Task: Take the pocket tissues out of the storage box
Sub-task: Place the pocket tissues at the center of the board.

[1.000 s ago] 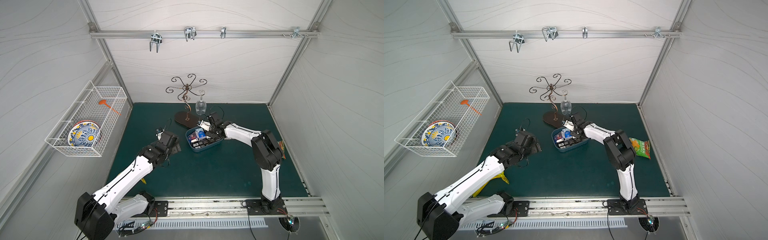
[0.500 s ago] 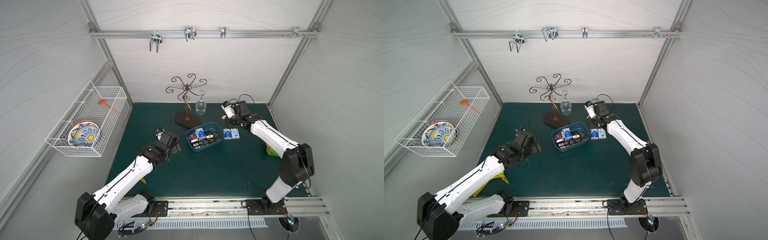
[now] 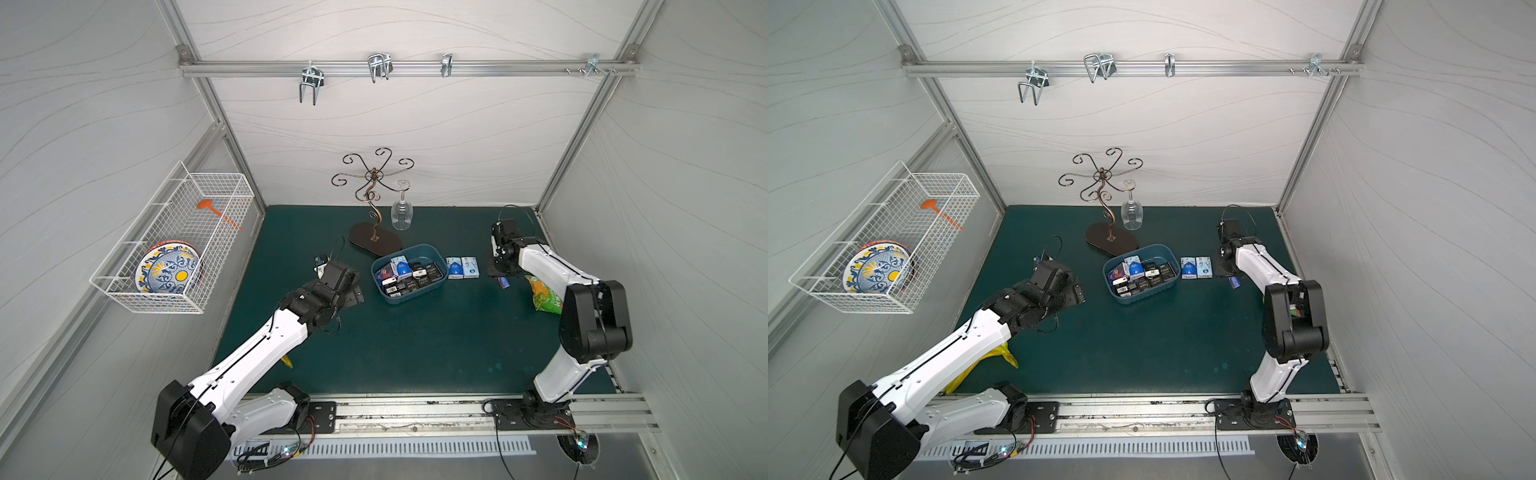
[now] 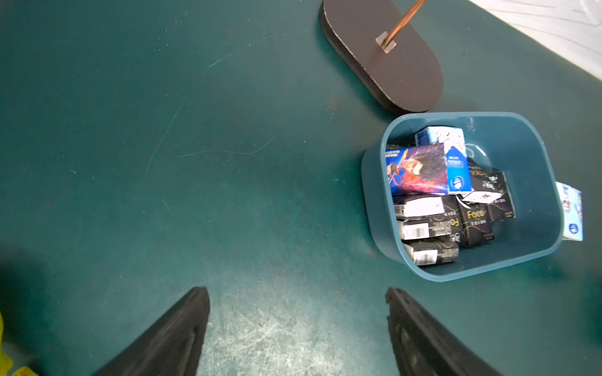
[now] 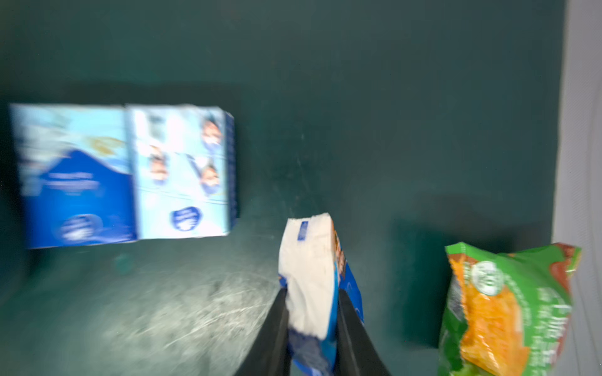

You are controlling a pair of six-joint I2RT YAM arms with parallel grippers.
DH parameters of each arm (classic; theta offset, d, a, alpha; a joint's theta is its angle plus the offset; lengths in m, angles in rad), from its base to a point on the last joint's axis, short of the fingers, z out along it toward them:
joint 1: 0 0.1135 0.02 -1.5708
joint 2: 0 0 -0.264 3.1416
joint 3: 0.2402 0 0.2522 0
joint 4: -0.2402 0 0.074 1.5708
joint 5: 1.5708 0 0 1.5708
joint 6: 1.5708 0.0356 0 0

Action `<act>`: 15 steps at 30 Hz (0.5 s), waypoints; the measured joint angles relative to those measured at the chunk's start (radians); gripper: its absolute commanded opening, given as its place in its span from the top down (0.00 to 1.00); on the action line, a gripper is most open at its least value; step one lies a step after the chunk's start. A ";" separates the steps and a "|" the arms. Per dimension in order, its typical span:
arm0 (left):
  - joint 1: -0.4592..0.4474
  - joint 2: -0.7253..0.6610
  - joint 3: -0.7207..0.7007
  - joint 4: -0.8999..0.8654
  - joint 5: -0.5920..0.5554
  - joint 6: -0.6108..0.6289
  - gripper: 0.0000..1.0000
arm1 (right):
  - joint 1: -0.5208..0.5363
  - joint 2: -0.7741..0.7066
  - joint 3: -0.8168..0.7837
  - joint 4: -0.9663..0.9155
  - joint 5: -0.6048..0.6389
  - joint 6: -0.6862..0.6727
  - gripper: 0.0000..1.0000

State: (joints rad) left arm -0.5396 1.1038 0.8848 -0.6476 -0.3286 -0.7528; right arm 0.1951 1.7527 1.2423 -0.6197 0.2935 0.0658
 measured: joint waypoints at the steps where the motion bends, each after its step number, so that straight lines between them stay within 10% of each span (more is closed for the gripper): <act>1: 0.000 0.000 0.002 0.001 0.000 0.000 0.11 | 0.000 0.024 0.000 -0.001 0.001 0.006 0.70; 15: 0.000 0.000 0.002 0.000 0.000 0.000 0.11 | -0.008 0.039 0.000 0.000 -0.143 0.072 0.43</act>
State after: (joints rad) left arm -0.5396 1.1038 0.8871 -0.6472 -0.3286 -0.7525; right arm 0.1871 1.7912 1.2427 -0.6197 0.1509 0.1375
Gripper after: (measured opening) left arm 0.893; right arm 0.566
